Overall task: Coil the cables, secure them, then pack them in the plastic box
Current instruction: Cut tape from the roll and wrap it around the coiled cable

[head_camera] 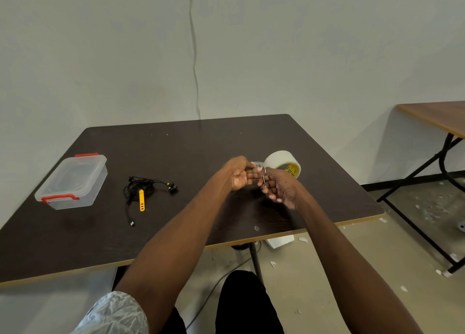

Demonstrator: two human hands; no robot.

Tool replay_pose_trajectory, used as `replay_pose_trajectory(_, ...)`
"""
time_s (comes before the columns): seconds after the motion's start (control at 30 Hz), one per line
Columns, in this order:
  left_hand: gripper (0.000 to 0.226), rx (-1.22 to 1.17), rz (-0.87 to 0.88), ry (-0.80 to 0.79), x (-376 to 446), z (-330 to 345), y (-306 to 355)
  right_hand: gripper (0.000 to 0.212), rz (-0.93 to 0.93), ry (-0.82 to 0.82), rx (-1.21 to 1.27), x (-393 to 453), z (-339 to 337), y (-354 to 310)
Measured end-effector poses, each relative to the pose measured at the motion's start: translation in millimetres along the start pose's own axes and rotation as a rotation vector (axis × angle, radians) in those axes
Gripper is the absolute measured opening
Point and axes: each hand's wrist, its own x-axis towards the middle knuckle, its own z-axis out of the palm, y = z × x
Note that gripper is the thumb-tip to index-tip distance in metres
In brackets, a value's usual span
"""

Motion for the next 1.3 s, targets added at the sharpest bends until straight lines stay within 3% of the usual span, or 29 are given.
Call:
replay_pose_trajectory(0.53,0.023,-0.059,0.004,0.004,7,-2,-2,0.040,0.020,-0.019,0.021,-12,-1,-3)
replay_pose_trajectory(0.63,0.022,-0.066,-0.010,-0.030,7,-1,-1,0.031,0.060,0.010,-0.176,-25,-5,-3)
replay_pose_trajectory(0.8,0.021,-0.050,-0.019,-0.004,10,-5,1,0.026,0.046,0.182,-0.990,-23,-4,-5)
replay_pose_trajectory(0.87,0.022,-0.023,-0.028,0.010,12,-5,-2,0.031,0.039,0.238,-1.202,-18,-2,0)
replay_pose_trajectory(0.97,0.022,-0.034,-0.020,0.002,10,-2,-3,0.032,0.042,0.228,-1.310,-15,5,-1)
replay_pose_trajectory(1.17,0.020,-0.091,-0.014,-0.018,9,3,-4,0.019,0.171,0.027,-1.263,-14,5,-16)
replay_pose_trajectory(1.23,0.019,-0.106,-0.009,-0.012,9,3,-4,0.021,0.112,0.071,-1.254,-15,7,-17)
replay_pose_trajectory(1.3,0.019,-0.117,-0.003,-0.010,9,5,-5,0.021,0.000,0.242,-1.264,-20,6,-17)
